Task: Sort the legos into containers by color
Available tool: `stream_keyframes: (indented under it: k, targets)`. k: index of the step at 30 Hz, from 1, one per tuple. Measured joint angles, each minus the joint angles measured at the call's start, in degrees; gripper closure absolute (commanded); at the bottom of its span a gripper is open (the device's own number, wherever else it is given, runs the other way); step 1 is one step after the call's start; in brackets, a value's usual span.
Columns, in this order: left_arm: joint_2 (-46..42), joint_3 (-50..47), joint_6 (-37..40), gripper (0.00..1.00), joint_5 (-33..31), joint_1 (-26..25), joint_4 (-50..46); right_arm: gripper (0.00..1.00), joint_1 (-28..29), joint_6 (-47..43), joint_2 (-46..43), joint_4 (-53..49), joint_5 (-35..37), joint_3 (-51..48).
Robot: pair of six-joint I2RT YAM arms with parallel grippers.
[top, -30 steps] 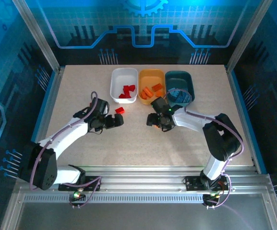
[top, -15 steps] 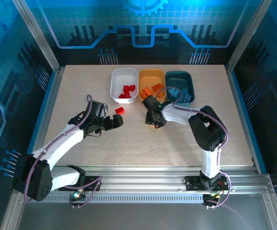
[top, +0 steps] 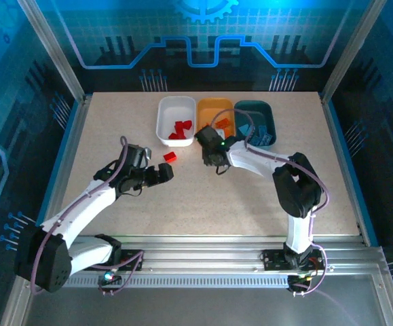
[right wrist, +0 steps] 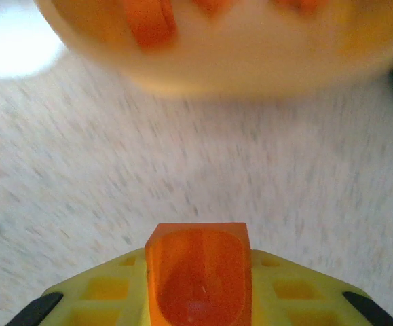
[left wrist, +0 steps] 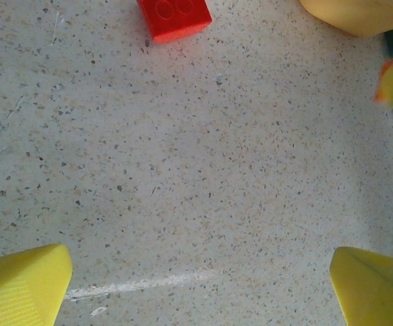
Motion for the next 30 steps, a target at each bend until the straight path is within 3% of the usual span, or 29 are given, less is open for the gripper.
stream_keyframes:
  k: [4, 8, 13, 18, 24, 27, 30]
  targets:
    - [0.68, 0.00, 0.00, 0.01, -0.04, 0.00, 0.04, 0.73, -3.89, -5.33, 3.45, 0.26, -0.26, 10.80]
    - [1.77, 0.00, -0.04, 0.01, -0.07, 0.00, 0.11, 0.69, -7.52, -9.75, 12.31, -0.68, -0.90, 24.28]
    - [3.19, 0.00, -0.09, 0.01, -0.17, 0.00, 0.13, 0.45, -10.05, -12.70, 19.85, -5.01, -2.60, 32.72]
    - [5.29, 0.46, -0.66, 0.01, -0.20, 0.00, 0.13, 0.39, -10.82, -15.13, 20.28, -7.34, -3.91, 33.68]
    - [9.40, 4.79, -1.05, 0.01, -1.05, 0.00, 0.13, 0.37, -10.80, -16.41, 11.28, -6.16, -4.92, 27.08]
    - [12.70, 7.93, -0.98, 0.02, -2.58, 0.00, 0.44, 0.35, -10.84, -16.37, 0.98, -5.05, -4.61, 18.84]
    - [17.51, 10.86, -0.46, 0.10, -4.26, 0.00, 0.63, 0.32, -12.09, -14.71, -11.63, -2.29, -3.76, 6.93]
